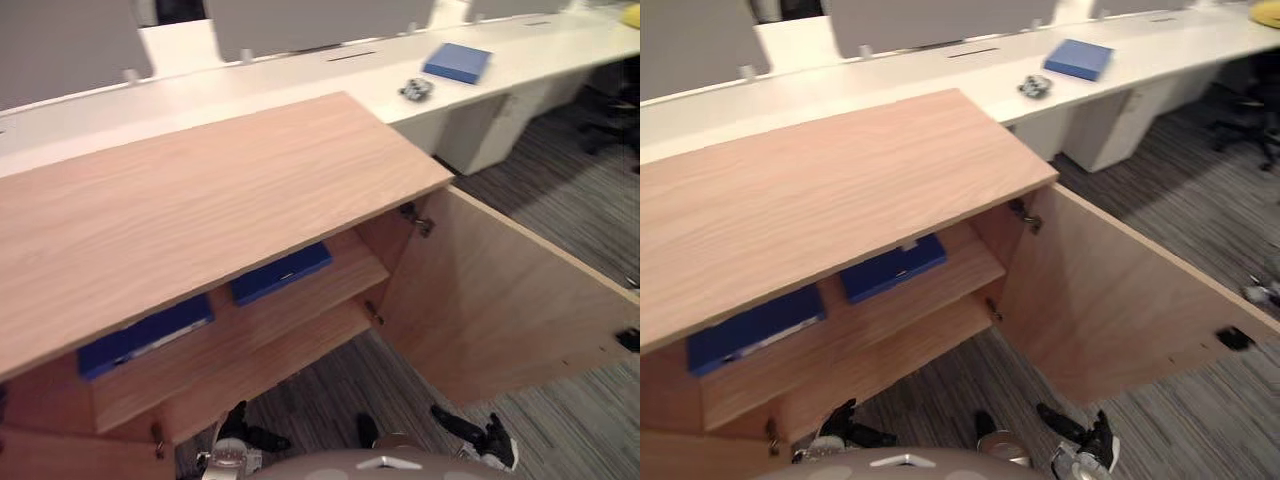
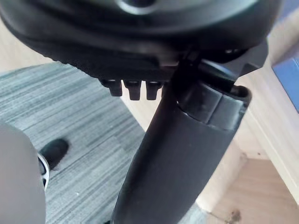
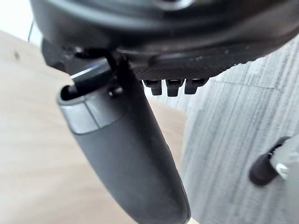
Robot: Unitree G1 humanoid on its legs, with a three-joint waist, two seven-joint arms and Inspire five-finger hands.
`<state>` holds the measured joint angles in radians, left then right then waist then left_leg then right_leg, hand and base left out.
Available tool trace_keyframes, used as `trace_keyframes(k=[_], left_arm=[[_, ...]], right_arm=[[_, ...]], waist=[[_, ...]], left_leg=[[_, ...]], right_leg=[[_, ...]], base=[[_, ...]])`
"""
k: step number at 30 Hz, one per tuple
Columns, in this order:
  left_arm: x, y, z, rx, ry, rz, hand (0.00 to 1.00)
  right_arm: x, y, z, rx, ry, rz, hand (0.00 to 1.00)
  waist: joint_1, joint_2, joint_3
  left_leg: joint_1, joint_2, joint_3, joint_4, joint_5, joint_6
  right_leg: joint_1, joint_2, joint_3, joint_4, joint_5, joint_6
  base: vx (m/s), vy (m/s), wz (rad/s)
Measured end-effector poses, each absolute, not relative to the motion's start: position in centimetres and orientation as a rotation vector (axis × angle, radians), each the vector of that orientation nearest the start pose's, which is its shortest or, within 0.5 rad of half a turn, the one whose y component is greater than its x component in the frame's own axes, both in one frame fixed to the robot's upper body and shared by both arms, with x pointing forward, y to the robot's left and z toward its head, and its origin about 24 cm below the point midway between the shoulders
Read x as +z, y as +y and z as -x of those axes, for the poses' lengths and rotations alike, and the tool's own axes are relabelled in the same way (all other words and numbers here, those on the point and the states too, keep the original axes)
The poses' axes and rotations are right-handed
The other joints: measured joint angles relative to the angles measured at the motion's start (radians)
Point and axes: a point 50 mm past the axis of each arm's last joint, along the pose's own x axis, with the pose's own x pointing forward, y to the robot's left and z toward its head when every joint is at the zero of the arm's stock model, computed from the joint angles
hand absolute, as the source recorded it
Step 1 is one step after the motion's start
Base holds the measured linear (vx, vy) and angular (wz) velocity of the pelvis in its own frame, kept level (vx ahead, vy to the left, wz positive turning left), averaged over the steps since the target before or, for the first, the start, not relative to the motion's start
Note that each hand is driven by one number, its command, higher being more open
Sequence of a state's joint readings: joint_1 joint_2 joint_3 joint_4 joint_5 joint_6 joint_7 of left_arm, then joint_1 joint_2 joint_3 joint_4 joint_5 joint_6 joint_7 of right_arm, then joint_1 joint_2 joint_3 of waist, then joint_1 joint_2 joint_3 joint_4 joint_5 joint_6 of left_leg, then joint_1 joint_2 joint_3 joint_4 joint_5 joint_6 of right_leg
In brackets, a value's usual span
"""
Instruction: Walk over to the cabinet, pick up the folder, carry it to the office cabinet, place the folder inside the office cabinet, then close the office cabinet door
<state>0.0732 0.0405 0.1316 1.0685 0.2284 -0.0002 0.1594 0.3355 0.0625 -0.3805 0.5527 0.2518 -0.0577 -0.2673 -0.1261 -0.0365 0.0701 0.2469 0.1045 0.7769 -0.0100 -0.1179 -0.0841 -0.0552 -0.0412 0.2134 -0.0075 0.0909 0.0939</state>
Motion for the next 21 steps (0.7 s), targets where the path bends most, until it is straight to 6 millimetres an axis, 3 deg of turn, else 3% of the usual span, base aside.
trace_keyframes(k=[4, 8, 15, 21], left_arm=[[-15.6, 16.4, -12.8, 0.1, 1.048, -0.237, 1.0], [-15.0, 14.2, -14.2, 0.061, 0.986, -0.186, 1.0], [-15.5, 14.3, -12.6, 0.062, 1.031, -0.175, 1.0], [-15.7, 14.0, -12.1, 0.029, 1.046, -0.181, 1.0]], right_arm=[[-10.3, -25.4, -7.6, -0.952, 0.664, -0.255, 1.0], [-8.3, -27.0, -8.6, -1.025, 0.551, -0.235, 1.0], [-3.9, -29.1, -11.7, -1.074, 0.284, -0.239, 1.0], [-1.1, -29.9, -15.1, -0.991, 0.126, -0.252, 1.0]], waist=[[-0.027, 0.002, -0.005], [-0.047, 0.011, -0.002], [-0.047, 0.034, 0.005], [-0.047, 0.041, 0.004]], left_leg=[[-0.002, 0.005, 0.061, 0.014, -0.012, 0.008], [0.011, 0.014, 0.086, 0.019, -0.015, 0.005], [-0.001, 0.034, 0.111, 0.047, -0.022, -0.015], [-0.025, 0.031, 0.105, 0.047, -0.017, -0.015]], right_leg=[[-0.035, 0.015, 0.051, 0.025, 0.0, 0.0], [-0.043, 0.032, 0.076, 0.038, -0.002, -0.001], [-0.078, 0.055, 0.097, 0.064, -0.005, -0.007], [-0.089, 0.048, 0.096, 0.044, 0.014, -0.008]], base=[[0.04, -0.006, -0.44], [0.01, -0.031, -0.25], [-0.02, -0.061, -0.14], [0.02, -0.038, 0.02]])
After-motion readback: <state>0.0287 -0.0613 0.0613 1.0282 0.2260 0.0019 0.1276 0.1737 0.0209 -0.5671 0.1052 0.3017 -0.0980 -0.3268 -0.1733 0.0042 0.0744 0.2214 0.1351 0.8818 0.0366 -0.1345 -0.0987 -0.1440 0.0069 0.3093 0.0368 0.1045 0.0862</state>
